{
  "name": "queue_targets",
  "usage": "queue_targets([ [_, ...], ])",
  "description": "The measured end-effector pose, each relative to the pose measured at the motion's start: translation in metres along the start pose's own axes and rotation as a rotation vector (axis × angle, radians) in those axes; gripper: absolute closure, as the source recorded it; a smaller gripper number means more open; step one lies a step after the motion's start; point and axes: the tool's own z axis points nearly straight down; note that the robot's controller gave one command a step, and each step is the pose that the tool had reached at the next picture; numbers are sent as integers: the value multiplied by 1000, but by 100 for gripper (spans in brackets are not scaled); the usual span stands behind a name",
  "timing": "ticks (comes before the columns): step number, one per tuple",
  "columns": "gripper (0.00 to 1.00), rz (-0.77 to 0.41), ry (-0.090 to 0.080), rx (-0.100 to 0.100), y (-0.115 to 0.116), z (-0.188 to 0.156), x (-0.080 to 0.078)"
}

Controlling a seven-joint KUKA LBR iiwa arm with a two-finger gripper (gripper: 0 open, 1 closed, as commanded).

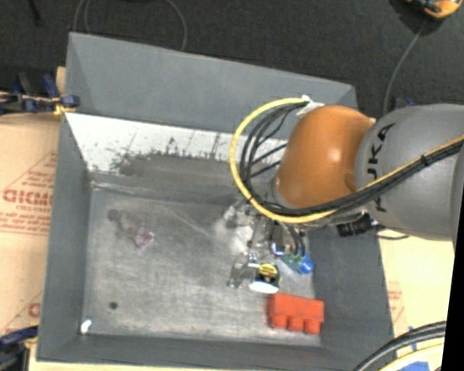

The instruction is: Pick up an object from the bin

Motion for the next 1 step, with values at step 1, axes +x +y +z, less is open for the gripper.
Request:
queue_targets([
  [1, 0, -12, -10, 4, -66, 29, -25],
])
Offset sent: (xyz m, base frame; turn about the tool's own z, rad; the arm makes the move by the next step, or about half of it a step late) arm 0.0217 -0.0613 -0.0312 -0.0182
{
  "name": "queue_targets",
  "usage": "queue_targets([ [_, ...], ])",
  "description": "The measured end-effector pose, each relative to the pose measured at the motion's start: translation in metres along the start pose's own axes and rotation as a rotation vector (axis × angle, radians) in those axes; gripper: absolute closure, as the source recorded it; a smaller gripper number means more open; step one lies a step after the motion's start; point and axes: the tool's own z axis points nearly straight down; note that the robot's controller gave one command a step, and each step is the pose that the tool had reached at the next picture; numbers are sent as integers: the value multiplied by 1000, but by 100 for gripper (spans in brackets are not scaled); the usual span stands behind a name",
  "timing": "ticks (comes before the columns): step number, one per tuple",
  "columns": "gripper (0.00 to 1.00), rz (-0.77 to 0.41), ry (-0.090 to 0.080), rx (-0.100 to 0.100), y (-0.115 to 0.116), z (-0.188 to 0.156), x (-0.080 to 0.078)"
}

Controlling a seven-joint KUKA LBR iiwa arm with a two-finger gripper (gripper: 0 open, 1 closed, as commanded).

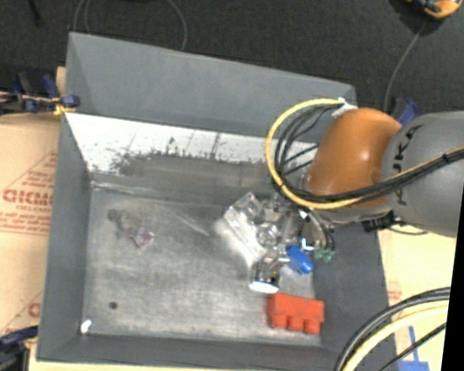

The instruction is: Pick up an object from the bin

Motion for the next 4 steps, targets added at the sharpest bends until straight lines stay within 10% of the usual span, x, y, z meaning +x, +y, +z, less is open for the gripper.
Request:
queue_targets([
  [1, 0, 186, -4, -2, -24, 19, -11],
  [2, 100, 189, 6, -1, -25, 24, -8],
  [3, 0, 188, 11, -1, -25, 25, -7],
  [4, 100, 188, 7, -1, -25, 24, -8],
])
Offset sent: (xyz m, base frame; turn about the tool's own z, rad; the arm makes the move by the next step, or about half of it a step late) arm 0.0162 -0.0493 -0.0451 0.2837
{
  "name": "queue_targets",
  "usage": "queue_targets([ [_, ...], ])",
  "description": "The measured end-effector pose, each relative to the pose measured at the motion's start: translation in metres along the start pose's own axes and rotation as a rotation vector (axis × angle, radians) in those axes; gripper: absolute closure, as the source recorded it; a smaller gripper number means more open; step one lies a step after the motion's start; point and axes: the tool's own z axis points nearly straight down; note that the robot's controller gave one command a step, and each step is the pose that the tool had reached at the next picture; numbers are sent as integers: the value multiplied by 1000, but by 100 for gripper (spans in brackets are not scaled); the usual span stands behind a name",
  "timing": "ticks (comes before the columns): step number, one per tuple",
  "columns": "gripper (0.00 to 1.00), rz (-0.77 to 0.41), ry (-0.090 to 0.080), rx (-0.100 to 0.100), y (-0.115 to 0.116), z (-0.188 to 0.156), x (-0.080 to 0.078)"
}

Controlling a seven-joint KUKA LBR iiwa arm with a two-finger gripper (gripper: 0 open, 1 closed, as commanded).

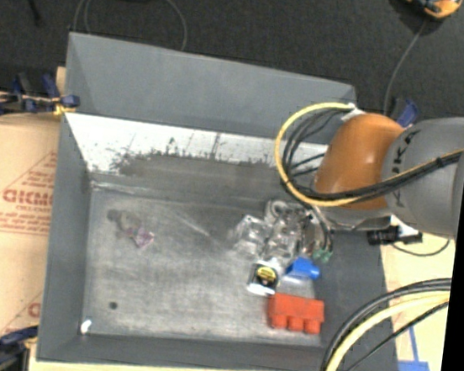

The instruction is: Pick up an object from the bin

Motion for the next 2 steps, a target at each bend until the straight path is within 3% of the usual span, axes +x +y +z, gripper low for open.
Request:
queue_targets([
  [1, 100, -100, -9, 1, 3, 8, 0],
  [2, 100, -284, -5, 1, 18, -142, -40],
])
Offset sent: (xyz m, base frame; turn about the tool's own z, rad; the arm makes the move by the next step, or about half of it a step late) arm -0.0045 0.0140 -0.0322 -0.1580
